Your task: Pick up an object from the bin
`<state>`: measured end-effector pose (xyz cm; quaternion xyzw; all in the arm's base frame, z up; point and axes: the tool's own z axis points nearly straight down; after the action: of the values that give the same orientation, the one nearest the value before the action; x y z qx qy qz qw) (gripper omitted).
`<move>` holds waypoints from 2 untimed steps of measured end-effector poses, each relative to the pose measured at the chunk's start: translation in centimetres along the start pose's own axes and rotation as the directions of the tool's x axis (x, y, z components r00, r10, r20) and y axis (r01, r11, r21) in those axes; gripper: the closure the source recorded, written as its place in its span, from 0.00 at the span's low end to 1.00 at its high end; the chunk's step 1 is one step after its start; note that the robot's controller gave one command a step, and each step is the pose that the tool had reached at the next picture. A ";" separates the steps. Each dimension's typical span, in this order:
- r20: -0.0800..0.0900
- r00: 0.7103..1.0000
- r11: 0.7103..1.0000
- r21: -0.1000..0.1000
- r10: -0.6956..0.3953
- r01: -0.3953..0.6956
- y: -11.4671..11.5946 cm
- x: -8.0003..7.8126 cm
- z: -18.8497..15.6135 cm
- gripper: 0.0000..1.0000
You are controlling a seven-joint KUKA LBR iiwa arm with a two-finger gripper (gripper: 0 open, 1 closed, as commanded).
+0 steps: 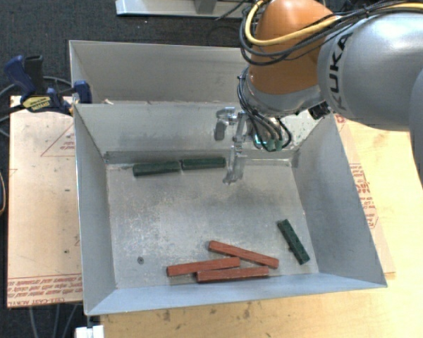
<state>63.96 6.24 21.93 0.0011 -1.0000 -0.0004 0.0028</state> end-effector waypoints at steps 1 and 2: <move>0.002 0.983 0.983 0.001 -0.185 0.185 -2.7 1.0 5.7 0.00; 0.002 0.828 0.828 0.000 -0.560 0.560 -0.9 10.3 9.2 0.00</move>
Offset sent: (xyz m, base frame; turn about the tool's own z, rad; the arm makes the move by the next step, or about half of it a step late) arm -0.0093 -0.0269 -0.0549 -0.1893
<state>53.59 5.37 12.83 0.2939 -0.9558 -0.0013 0.0016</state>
